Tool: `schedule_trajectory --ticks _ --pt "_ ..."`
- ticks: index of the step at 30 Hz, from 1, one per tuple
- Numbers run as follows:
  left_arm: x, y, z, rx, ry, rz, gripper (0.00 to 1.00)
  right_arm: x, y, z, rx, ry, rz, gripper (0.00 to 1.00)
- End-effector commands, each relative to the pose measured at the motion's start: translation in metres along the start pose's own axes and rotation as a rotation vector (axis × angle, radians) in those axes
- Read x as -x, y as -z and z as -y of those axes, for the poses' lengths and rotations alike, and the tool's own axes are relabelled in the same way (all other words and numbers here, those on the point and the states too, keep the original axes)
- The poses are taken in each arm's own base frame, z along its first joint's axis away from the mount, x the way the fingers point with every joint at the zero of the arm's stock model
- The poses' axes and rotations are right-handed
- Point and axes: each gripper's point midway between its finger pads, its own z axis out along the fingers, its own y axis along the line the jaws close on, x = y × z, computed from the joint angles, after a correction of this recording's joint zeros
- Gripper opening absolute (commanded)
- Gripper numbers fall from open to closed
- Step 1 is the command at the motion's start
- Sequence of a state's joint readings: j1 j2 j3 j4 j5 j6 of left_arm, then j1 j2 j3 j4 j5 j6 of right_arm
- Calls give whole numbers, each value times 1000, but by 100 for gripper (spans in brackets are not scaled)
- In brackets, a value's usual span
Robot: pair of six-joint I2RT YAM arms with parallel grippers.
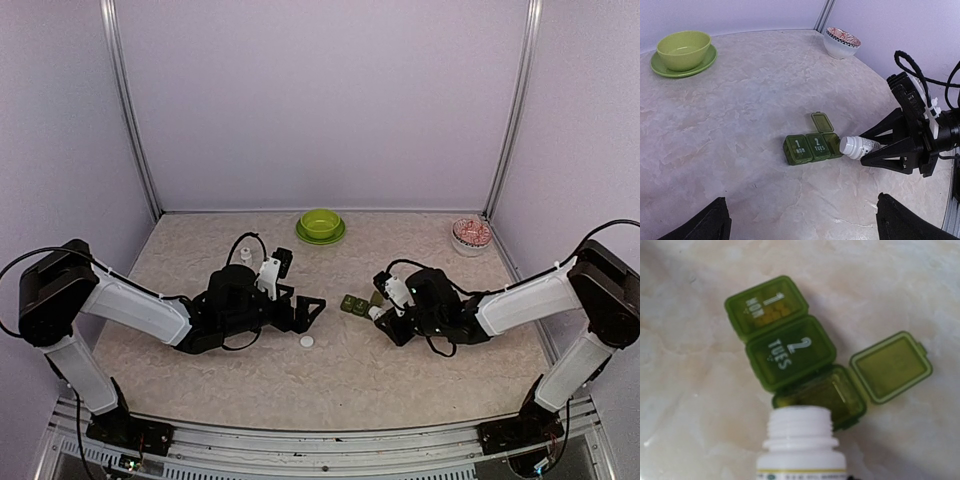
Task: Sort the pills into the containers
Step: Pour the pill into the compartment of the pill container.
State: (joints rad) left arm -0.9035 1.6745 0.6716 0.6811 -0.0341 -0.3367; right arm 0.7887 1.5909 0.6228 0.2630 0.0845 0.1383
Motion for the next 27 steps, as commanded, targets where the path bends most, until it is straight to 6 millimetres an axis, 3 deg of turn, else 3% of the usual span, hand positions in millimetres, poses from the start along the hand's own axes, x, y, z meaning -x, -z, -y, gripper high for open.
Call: schedule_trajectory --ticks 1,27 --pt "10 5 1 -12 11 34 99 12 5 5 -8 -17 11 25" --pt "9 4 1 -12 15 34 99 11 5 8 -32 -13 -57 26"
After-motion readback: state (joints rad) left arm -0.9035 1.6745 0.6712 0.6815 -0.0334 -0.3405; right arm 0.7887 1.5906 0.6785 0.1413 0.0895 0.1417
